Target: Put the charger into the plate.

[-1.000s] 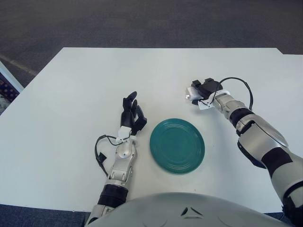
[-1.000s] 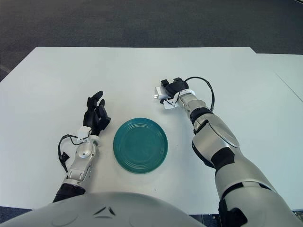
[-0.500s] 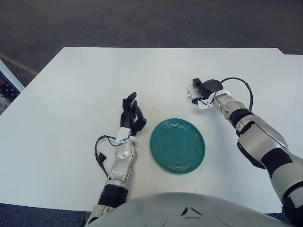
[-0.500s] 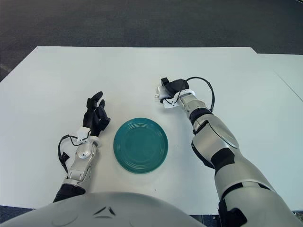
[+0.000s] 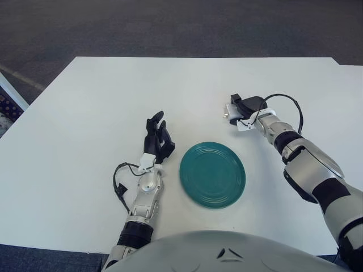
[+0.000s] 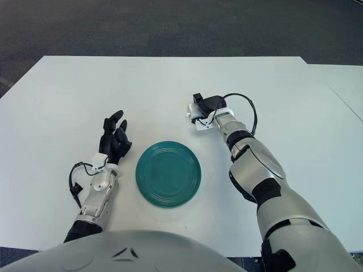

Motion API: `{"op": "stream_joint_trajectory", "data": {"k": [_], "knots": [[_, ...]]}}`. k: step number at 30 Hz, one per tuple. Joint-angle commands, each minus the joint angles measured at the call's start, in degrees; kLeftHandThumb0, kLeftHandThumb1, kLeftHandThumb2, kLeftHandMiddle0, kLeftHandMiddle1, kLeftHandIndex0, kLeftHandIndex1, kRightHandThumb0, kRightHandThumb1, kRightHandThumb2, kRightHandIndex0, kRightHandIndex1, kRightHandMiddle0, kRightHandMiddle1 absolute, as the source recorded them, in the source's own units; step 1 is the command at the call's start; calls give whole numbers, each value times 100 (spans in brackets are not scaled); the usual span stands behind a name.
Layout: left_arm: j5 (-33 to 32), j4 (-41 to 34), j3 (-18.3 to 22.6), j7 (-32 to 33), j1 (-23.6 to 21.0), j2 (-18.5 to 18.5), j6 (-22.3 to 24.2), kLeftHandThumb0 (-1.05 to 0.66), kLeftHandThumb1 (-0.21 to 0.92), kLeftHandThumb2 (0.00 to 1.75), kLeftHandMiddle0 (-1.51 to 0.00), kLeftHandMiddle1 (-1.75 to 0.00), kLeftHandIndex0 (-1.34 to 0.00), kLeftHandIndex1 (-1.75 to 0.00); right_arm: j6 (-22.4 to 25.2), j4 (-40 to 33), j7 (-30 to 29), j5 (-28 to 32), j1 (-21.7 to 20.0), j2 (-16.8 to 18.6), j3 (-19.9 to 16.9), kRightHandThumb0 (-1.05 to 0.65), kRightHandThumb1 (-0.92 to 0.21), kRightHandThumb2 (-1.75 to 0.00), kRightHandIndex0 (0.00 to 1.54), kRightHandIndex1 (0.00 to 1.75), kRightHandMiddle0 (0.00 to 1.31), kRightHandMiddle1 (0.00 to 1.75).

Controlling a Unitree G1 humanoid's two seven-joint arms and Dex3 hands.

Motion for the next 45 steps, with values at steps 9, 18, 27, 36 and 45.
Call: {"op": "stream_joint_trajectory", "data": {"k": [9,18,27,36,45], "knots": [[-191,223,124,-239,-117,-219,-195,-92,92,93,-46,-4,0,-90,76,184,297,136,179,78,-188,-45,-92,-76,110,175,85,175],[-177,206,174,-283,-100,-211,-143,-93,92,94,-47,-3,0,-90,-217,65,172,362,68,2,-530,-46,-92,-73,116,175,89,175],[-174,336,184,-371,-141,-187,-259,-94,92,95,-46,-3,0,-87,-659,-128,-114,205,-189,-249,-466,-46,-92,-74,113,175,89,175],[-132,356,200,-345,-138,-212,-360,-94,92,94,-48,-3,0,-91,-1180,-521,-26,229,-543,-551,-601,-46,-92,-75,105,175,83,175],[-159,314,216,-353,-124,-217,-262,-94,92,94,-47,-2,0,-91,-1572,-1578,251,348,-256,-839,-811,-46,-92,-75,102,175,82,175]]}}
